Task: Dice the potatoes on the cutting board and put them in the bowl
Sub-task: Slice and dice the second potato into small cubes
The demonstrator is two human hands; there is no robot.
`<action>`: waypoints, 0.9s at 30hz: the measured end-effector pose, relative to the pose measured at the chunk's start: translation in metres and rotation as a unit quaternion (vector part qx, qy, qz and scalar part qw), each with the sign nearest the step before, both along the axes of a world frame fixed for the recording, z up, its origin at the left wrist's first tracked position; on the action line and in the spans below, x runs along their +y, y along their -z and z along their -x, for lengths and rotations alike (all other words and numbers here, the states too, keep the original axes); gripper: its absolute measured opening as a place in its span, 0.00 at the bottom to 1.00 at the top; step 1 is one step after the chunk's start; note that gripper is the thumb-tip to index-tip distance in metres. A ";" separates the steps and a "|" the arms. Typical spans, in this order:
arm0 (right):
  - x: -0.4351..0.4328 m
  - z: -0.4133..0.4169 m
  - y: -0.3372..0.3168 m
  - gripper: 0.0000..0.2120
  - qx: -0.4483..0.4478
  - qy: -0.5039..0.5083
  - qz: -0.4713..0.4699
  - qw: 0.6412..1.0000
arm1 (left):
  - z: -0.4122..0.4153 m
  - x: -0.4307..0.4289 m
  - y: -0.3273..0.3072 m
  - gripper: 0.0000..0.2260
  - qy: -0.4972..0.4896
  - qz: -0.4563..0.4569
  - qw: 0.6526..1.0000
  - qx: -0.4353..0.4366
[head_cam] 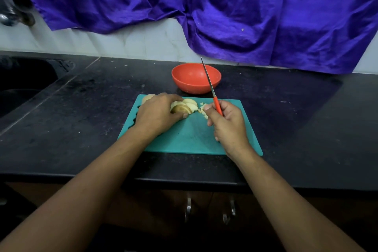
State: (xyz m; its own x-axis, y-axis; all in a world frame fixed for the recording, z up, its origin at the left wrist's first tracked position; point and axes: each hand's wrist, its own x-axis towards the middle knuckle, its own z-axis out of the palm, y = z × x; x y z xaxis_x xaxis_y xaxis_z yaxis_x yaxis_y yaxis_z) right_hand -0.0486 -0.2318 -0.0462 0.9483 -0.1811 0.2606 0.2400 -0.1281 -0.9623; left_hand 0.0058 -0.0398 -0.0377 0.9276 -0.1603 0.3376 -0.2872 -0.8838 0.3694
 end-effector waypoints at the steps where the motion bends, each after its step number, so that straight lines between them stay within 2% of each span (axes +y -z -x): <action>1: 0.000 0.000 0.000 0.08 -0.001 0.000 -0.002 1.000 | 0.001 -0.002 0.000 0.25 -0.003 -0.004 1.000 -0.005; 4: 0.001 0.002 0.000 0.09 -0.005 -0.003 -0.006 1.000 | 0.007 -0.002 0.005 0.25 -0.003 0.002 0.999 -0.039; 9: 0.000 0.002 0.000 0.09 -0.005 -0.004 0.003 1.000 | 0.018 -0.001 0.007 0.11 -0.005 0.014 0.997 -0.080; 12: 0.001 0.003 0.000 0.09 -0.006 -0.003 0.006 1.000 | 0.020 0.000 0.006 0.08 -0.015 0.028 0.996 -0.080; 20: 0.001 0.002 0.002 0.08 -0.006 -0.006 0.003 1.000 | 0.015 0.003 0.010 0.11 0.013 0.056 0.996 -0.071; 27: 0.001 0.002 0.001 0.08 -0.007 -0.011 0.004 1.000 | 0.018 0.000 0.009 0.09 -0.001 0.014 0.994 -0.106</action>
